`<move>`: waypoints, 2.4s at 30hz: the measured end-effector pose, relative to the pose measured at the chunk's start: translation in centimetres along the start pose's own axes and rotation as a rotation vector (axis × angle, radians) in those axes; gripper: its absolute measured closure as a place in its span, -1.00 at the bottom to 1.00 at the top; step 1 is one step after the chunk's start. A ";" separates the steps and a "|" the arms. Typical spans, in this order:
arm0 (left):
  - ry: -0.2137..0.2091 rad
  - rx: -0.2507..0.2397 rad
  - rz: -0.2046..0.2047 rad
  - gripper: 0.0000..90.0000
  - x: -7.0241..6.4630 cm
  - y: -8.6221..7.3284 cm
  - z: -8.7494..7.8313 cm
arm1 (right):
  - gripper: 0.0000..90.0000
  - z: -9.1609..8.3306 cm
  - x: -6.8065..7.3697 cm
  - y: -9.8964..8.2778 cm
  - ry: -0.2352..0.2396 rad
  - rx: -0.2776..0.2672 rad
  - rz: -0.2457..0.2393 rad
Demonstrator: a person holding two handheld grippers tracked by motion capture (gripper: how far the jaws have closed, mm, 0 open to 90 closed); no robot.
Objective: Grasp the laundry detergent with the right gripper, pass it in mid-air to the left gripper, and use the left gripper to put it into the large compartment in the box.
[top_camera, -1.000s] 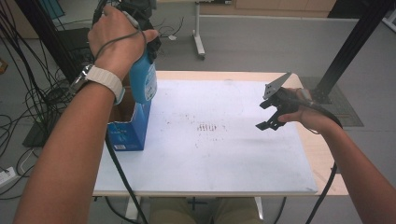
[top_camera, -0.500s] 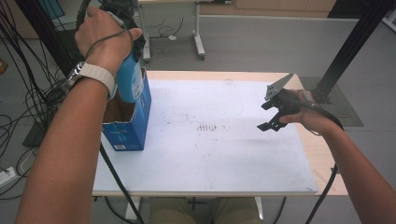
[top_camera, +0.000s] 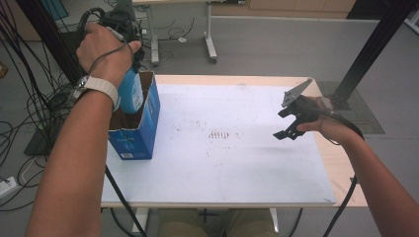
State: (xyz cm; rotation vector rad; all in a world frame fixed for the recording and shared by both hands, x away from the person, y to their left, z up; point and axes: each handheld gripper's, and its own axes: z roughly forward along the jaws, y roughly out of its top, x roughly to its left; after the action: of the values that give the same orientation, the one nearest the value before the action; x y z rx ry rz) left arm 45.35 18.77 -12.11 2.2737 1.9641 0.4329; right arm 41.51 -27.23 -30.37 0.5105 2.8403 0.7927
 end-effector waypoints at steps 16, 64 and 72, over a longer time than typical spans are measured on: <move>-0.021 0.028 -0.012 -0.17 1.2 -1.4 5.0 | -0.72 0.6 -0.1 -0.4 0.005 0.014 0.016; -0.028 0.049 0.001 -0.17 0.8 -4.1 13.9 | -0.72 1.2 0.2 -1.2 0.012 0.035 0.040; -0.029 0.063 0.004 -0.17 0.7 -4.3 14.8 | -0.72 1.3 0.1 -1.5 0.014 0.037 0.043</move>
State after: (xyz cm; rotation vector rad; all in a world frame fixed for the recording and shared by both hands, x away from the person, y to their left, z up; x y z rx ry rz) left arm 45.51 21.68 -27.24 2.3080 1.9879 0.3413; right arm 41.25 -27.77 -32.23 0.5760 2.8703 0.7558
